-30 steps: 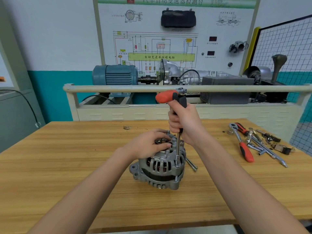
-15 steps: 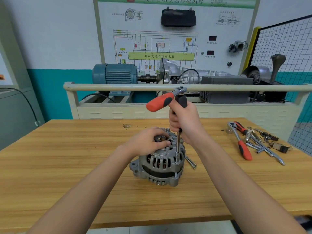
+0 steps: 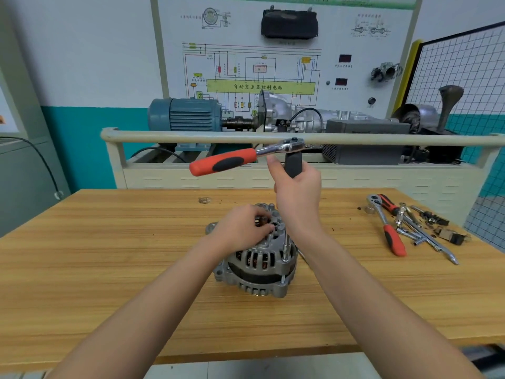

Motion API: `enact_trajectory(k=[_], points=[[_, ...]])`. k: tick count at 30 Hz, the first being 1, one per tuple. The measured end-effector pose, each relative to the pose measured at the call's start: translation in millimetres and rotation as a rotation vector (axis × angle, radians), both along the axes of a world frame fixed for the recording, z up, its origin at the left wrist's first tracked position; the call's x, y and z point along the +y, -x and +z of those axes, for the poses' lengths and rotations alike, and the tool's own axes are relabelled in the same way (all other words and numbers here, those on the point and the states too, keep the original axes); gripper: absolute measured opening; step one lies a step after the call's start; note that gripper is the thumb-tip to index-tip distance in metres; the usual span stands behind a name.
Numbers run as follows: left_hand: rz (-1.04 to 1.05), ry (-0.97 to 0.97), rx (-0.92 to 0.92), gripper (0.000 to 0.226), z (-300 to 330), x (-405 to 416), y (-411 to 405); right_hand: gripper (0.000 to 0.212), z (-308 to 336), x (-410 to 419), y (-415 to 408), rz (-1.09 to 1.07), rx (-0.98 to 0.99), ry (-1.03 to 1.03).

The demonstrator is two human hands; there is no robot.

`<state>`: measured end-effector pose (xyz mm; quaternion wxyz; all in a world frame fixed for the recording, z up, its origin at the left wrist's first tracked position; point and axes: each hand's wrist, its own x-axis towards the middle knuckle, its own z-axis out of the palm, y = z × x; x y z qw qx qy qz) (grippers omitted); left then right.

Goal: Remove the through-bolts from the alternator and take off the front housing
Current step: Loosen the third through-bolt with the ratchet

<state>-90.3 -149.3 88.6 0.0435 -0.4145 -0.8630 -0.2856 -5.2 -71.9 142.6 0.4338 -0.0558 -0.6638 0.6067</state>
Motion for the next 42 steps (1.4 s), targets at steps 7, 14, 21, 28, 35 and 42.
enact_trajectory(k=[7,14,21,28,35,42], points=[[0.197,-0.068,0.087,0.022,-10,15,-22,0.035,3,8,-2,0.256,-0.068,0.066],[0.150,-0.106,0.037,0.020,-8,11,-16,0.046,6,19,0,0.569,-0.128,0.113],[-0.016,-0.116,-0.046,0.025,-5,3,-3,0.044,6,21,8,0.787,-0.130,0.047],[-0.366,-0.695,-0.601,0.048,21,-23,-21,0.043,5,16,9,0.695,-0.128,-0.043],[-0.604,-0.540,-0.765,0.017,10,-19,-40,0.022,9,16,5,0.361,-0.100,-0.343],[-0.536,-0.454,-0.583,0.017,14,-25,-44,0.037,7,49,-9,0.629,-0.245,-0.475]])
